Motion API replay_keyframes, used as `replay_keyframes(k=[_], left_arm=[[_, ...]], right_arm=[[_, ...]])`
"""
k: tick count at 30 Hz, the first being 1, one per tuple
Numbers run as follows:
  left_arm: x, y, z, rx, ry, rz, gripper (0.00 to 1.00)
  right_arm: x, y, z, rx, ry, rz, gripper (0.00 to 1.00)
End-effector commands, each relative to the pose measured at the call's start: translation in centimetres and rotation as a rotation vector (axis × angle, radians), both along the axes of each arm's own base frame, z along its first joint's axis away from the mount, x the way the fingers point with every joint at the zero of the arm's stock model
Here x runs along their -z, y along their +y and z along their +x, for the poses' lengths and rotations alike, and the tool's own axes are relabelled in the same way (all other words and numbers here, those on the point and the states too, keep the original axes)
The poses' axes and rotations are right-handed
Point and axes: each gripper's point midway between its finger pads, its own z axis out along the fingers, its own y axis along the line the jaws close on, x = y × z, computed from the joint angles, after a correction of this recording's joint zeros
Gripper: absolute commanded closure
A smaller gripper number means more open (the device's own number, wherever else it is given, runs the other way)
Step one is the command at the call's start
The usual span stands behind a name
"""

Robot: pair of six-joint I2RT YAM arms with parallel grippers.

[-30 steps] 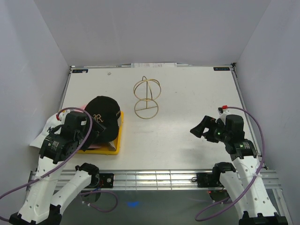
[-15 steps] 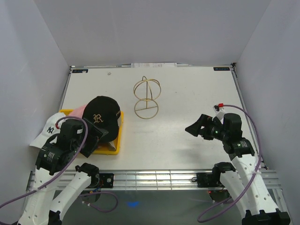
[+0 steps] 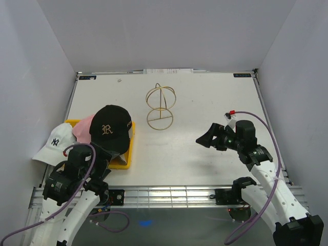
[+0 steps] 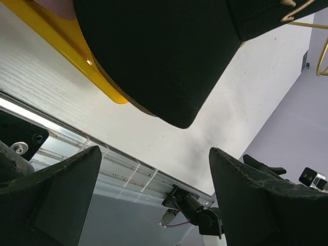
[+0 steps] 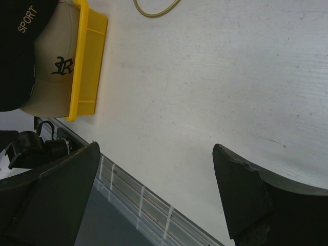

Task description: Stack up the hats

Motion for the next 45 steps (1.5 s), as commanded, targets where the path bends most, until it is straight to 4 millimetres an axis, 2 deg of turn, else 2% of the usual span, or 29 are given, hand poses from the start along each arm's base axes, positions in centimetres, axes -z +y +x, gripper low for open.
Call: replay_keyframes(k=[1, 3, 8, 10, 13, 18, 28, 36, 40, 45], left_arm=[[-0.7, 0.6, 1.8, -0.134, -0.075, -0.066, 0.04], [-1.3, 0.7, 2.3, -0.148, -0.132, -0.079, 0.04], [-0.4, 1.3, 3.2, -0.184, -0.164, -0.060, 0.04], [-0.8, 1.4, 3.6, -0.194, -0.206, -0.071, 0.04], [-0.4, 1.7, 4.0, -0.208, -0.223, -0.060, 0.05], [-1.1, 2.4, 4.6, -0.238, -0.306, -0.052, 0.05], [-0.5, 2.4, 5.9, -0.246, -0.348, -0.043, 0.10], [-0.4, 2.5, 6.3, -0.258, -0.368, -0.047, 0.23], [-0.5, 2.6, 6.3, -0.265, -0.376, -0.050, 0.34], [-1.3, 2.8, 6.4, -0.271, -0.394, -0.044, 0.54]], right_arm=[[-1.3, 0.5, 0.9, -0.002, -0.064, 0.010, 0.04], [-1.0, 0.4, 0.9, -0.003, -0.062, 0.003, 0.04], [-0.6, 0.4, 0.7, -0.006, -0.060, -0.003, 0.04], [-0.4, 0.4, 0.5, -0.007, -0.057, -0.006, 0.04], [-0.2, 0.4, 0.4, -0.008, -0.055, -0.007, 0.04], [-0.1, 0.3, 0.3, -0.009, -0.057, -0.012, 0.04], [0.6, 0.1, 0.0, -0.012, -0.048, -0.026, 0.04], [1.0, -0.1, -0.2, -0.008, -0.042, -0.034, 0.03], [1.2, -0.1, -0.4, -0.008, -0.039, -0.037, 0.03], [1.4, -0.2, -0.5, -0.009, -0.035, -0.039, 0.03]])
